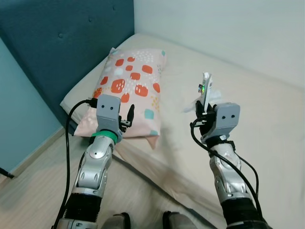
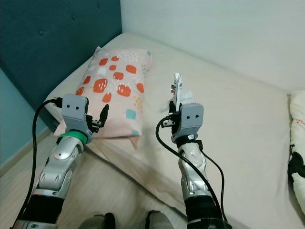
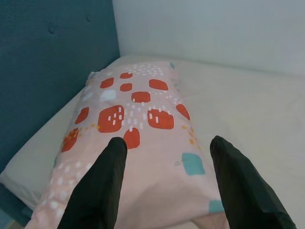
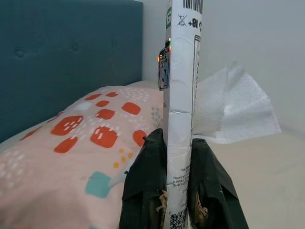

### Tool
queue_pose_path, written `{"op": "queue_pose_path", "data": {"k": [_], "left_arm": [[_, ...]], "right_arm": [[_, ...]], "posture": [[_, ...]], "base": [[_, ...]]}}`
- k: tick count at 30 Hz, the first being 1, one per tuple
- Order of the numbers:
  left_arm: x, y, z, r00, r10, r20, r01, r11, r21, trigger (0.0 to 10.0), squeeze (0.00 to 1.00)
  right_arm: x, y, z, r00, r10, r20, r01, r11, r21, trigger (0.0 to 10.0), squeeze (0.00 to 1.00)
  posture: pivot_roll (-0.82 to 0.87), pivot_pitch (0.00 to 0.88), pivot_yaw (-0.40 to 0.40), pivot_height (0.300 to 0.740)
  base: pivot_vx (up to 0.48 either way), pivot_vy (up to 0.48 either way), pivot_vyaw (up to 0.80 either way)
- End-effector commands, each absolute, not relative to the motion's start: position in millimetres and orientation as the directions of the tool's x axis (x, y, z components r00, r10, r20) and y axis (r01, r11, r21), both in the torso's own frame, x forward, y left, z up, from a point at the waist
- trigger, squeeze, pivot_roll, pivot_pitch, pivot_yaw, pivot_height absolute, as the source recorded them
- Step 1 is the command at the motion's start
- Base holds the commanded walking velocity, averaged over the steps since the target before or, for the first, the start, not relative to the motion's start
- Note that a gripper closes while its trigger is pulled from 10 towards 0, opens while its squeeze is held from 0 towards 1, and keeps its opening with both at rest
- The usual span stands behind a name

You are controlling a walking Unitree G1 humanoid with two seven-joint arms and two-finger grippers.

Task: Clean up the room

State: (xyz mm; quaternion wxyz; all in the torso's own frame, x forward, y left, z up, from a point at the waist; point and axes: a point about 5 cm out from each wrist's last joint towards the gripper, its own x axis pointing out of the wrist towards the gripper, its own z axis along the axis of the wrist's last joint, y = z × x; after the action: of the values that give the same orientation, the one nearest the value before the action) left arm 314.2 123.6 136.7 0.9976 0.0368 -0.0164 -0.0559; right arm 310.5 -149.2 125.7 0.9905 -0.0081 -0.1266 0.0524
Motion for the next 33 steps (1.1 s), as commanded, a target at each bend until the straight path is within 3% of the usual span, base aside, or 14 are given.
{"op": "queue_pose_path", "data": {"k": [1,14,24,33], "left_arm": [[312.2,123.9,130.5,0.994,-0.109,0.007,0.109,0.991,0.078,10.0,0.00],[312.0,124.4,131.0,0.994,-0.108,0.009,0.107,0.991,0.080,10.0,0.00],[311.7,124.6,130.9,0.994,-0.109,0.008,0.108,0.991,0.084,10.0,0.00],[312.0,124.7,129.0,0.993,-0.115,-0.010,0.116,0.987,0.107,10.0,0.00]], "right_arm": [[311.1,-148.4,121.5,0.969,0.104,0.226,-0.100,0.995,-0.031,10.0,0.00],[311.4,-145.4,121.3,0.967,0.123,0.223,-0.117,0.992,-0.041,10.0,0.00],[311.3,-144.0,119.5,0.968,0.133,0.215,-0.129,0.991,-0.030,10.0,0.00],[312.7,-144.8,116.9,0.972,0.128,0.198,-0.131,0.991,0.004,10.0,0.00]], "posture": [[-0.01,0.000,0.017,0.734],[-0.01,0.000,0.020,0.734],[-0.01,0.000,0.021,0.734],[-0.01,0.000,0.021,0.734]], "base": [[-0.349,0.000,0.00],[-0.347,0.000,0.00],[-0.334,0.000,0.56],[0.000,0.000,0.76]]}}
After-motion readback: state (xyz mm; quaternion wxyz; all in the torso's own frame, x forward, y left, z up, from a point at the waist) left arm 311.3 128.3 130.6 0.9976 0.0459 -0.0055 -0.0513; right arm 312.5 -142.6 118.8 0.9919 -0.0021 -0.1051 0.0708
